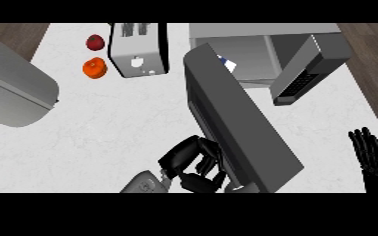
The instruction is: Pick up the milk, place it into the microwave and close the microwave
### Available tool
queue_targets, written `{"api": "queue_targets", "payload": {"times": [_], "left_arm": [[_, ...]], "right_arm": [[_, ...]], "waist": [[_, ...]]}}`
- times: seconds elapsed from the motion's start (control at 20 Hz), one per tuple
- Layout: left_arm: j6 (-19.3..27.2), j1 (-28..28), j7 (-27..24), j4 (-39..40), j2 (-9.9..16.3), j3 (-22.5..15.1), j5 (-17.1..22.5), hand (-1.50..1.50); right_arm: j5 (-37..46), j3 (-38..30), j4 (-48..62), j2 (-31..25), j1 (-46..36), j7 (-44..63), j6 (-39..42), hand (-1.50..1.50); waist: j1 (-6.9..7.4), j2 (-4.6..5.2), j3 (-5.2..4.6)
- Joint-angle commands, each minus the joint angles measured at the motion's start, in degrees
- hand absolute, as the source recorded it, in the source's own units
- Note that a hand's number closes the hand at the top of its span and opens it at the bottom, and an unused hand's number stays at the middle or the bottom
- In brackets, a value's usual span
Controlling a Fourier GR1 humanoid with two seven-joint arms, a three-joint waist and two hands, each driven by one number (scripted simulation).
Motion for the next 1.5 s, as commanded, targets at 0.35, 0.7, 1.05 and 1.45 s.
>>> {"api": "queue_targets", "payload": {"times": [0.35, 0.7, 1.05, 1.45], "left_arm": [[22.0, -9.1, 0.1, 9.1, -0.3, -17.5, 14.2, 1.5], [31.0, -13.9, -0.8, 8.2, -0.3, -18.6, 21.1, 1.5], [36.8, -16.9, -8.2, 6.5, -0.3, -13.5, 29.0, 1.5], [37.4, -24.2, -9.6, 9.7, -0.3, -9.6, 37.7, 1.5]], "right_arm": [[-8.3, -0.4, -9.9, -5.2, 0.1, 2.0, 7.6, -1.5], [-10.8, 2.7, -13.9, -5.4, -3.2, 6.5, 7.5, -1.5], [-14.6, 2.7, -16.2, -8.5, -3.6, 9.2, 9.9, -1.5], [-18.1, 3.2, -19.1, -11.2, -6.0, 13.4, 11.3, -1.5]], "waist": [[-4.76, 0.6, -0.18], [-6.6, 1.23, -0.34], [-9.71, 2.17, -0.59], [-12.54, 2.97, -0.47]]}}
